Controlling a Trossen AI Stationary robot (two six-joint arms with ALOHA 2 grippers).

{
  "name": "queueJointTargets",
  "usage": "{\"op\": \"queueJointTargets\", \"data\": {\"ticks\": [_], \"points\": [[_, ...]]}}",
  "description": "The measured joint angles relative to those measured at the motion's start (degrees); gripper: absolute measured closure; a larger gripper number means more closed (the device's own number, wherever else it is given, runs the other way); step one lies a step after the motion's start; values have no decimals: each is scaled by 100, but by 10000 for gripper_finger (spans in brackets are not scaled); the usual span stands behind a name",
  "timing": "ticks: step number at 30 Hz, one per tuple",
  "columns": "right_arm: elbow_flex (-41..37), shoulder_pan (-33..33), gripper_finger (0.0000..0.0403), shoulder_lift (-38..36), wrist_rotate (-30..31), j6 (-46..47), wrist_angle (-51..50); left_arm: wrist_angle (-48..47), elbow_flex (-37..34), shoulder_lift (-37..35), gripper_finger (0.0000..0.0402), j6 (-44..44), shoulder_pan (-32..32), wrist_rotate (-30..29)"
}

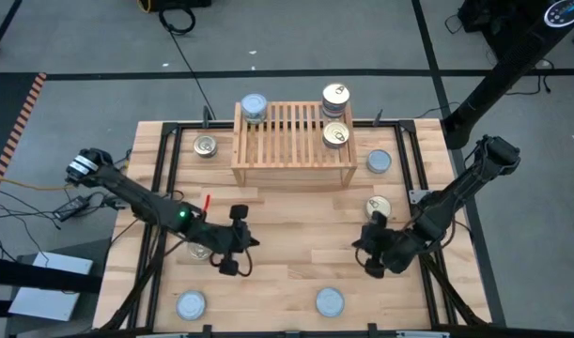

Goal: Stack canned seafood by type on shelf
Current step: Put the green tuna can on the shelf

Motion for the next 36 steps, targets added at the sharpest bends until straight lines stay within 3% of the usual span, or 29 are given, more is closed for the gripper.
{"op": "queueJointTargets", "data": {"ticks": [6,11,18,25,30,34,36], "points": [[0,-144,397,11,395,1719,-1805,2184,-902,4,401,210,-56,-6],[2,-711,398,11,786,3270,-3176,3831,-1673,4,401,179,-56,8],[2,-2063,398,11,1047,3872,-4090,4840,-2178,4,401,310,-54,-105],[2,-4013,400,-24,972,2039,-3917,4841,-2181,4,401,405,-50,-123],[2,-5236,401,-257,152,-2,-2931,4836,-2181,4,401,426,-61,-123],[2,-5802,402,-569,-324,-1816,-2383,4835,-2181,4,401,426,-96,-125],[2,-6085,402,-748,-461,-2216,-2390,4838,-2181,4,401,426,-122,-125]]}}
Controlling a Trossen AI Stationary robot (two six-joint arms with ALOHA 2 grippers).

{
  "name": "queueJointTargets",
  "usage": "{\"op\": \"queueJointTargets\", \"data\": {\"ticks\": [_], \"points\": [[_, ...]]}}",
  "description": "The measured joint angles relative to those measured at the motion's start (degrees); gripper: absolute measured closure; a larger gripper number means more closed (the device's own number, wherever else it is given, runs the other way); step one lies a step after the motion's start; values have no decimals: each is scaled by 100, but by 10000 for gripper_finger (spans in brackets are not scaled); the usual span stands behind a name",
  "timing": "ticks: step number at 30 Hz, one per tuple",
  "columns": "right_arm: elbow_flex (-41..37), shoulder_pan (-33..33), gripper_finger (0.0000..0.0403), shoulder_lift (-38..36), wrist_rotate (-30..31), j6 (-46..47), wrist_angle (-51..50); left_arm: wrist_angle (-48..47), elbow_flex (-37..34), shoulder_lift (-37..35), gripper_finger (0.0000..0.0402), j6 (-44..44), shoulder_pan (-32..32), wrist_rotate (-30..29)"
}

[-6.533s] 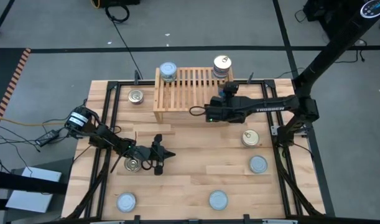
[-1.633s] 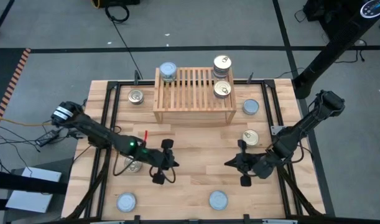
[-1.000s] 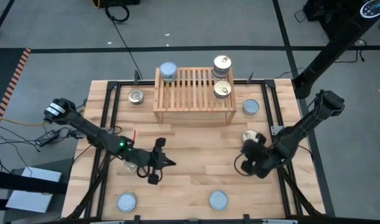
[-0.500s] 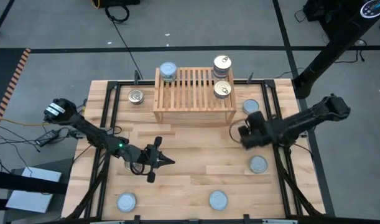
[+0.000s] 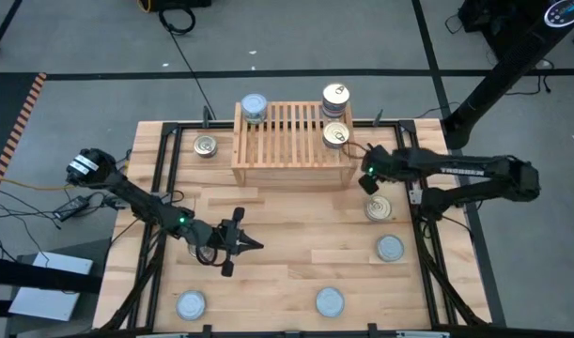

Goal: Stack canned seafood by type on shelf
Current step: Put the green tuna can on the shelf

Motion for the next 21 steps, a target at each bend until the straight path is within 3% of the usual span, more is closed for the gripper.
{"op": "queueJointTargets", "data": {"ticks": [7,15,21], "points": [[-4,-1205,402,-273,-347,5,-41,13,0,0,401,0,-9,0],[-728,-2403,402,-240,-1336,-157,1215,37,0,1,401,-68,-9,0],[-1176,-2917,403,-218,-1382,-176,1526,40,0,2,401,-61,-9,1]]}}
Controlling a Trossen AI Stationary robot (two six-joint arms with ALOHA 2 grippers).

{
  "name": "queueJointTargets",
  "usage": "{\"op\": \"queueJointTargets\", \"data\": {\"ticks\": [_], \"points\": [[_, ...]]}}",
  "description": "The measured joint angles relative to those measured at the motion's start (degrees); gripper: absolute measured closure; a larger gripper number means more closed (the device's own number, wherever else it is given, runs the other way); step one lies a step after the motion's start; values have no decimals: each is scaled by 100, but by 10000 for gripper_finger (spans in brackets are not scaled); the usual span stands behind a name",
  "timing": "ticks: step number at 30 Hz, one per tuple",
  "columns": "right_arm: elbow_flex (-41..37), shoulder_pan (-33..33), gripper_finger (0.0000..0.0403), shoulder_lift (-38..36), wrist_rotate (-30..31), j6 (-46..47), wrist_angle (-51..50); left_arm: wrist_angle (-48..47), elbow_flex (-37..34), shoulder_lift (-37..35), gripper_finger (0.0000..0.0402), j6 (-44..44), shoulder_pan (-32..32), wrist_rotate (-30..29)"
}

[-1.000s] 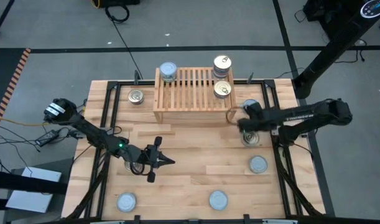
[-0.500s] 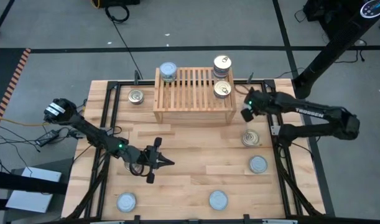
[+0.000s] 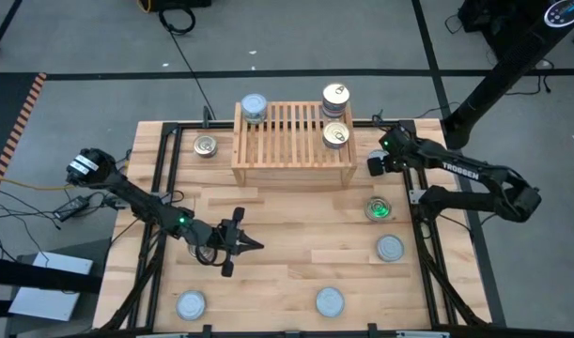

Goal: Stack canned seafood by type on shelf
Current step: Put the green tuna can on the shelf

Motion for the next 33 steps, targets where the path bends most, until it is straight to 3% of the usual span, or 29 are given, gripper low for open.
{"op": "queueJointTargets", "data": {"ticks": [15,33], "points": [[144,-85,402,608,-99,285,-183,0,0,0,401,-23,0,-25],[500,620,402,630,-706,953,-2179,-4,0,2,401,-48,0,-26]]}}
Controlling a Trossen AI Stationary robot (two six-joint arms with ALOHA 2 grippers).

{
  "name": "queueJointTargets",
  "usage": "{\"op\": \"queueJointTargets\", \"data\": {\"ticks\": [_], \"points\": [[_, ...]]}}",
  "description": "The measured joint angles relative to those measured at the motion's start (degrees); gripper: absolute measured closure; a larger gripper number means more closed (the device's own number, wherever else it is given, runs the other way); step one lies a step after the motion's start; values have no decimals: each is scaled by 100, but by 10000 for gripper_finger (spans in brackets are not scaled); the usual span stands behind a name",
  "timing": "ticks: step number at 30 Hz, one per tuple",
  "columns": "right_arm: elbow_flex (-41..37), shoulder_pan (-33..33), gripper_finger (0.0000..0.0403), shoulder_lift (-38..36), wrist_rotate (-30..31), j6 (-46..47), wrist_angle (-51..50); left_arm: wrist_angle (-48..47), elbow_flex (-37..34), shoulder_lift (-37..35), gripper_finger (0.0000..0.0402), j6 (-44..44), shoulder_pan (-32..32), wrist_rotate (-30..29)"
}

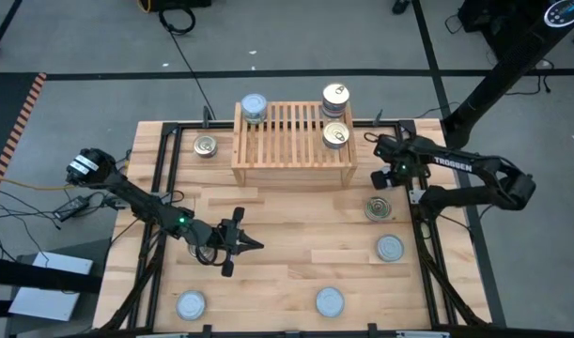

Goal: Stack canned seafood by type on shelf
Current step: Put the green tuna can on the shelf

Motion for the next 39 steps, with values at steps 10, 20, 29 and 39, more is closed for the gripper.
{"op": "queueJointTargets", "data": {"ticks": [10,20,29,39], "points": [[4,1266,402,-39,-19,607,-284,0,0,0,401,-2,0,0],[64,2798,402,-553,269,1620,-431,4,0,0,401,-2,0,0],[139,4083,401,-685,443,2108,599,4,0,0,401,-2,0,0],[92,5273,401,-122,244,2166,967,-2,0,0,401,-4,2,0]]}}
